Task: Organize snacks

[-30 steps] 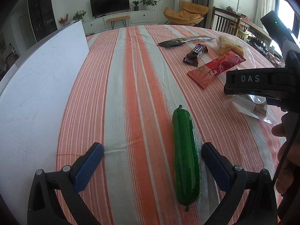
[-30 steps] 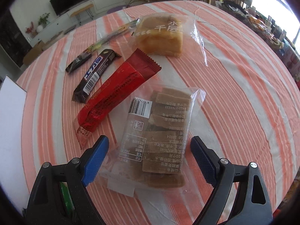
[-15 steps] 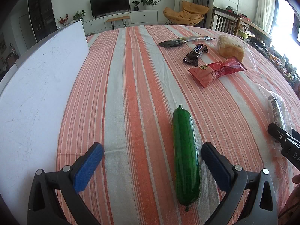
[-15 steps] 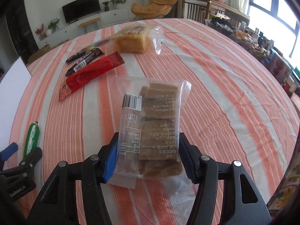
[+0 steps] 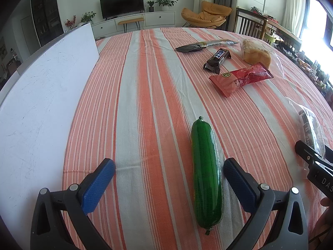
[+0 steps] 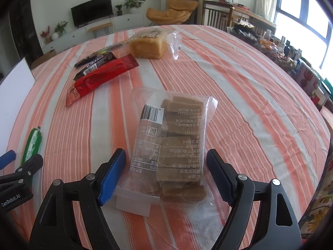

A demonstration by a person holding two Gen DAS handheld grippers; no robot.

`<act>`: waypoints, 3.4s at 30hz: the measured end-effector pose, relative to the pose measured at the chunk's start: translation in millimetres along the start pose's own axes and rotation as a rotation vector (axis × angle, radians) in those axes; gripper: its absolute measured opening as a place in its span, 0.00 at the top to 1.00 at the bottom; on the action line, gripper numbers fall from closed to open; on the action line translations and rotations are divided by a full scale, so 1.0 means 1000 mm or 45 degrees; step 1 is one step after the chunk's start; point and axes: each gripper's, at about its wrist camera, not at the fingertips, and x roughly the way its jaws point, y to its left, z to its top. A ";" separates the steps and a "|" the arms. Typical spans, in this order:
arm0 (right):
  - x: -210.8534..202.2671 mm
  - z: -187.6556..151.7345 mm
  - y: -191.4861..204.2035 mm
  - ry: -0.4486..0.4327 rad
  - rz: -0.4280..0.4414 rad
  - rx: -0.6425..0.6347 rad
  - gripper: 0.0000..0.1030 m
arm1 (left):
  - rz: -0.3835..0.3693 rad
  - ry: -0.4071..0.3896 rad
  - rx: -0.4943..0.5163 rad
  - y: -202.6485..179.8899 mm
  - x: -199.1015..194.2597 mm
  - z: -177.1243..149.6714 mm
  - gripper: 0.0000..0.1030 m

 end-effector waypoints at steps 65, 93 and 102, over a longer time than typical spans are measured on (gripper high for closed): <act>0.000 -0.001 0.001 0.000 -0.002 -0.001 0.19 | -0.002 0.000 0.000 0.000 0.000 0.000 0.00; -0.002 -0.003 -0.001 0.001 0.008 0.007 0.21 | -0.027 0.025 0.026 -0.002 -0.004 -0.003 0.02; -0.021 -0.009 -0.030 -0.041 0.354 0.245 0.45 | -0.241 0.030 -0.050 0.002 -0.038 -0.012 0.78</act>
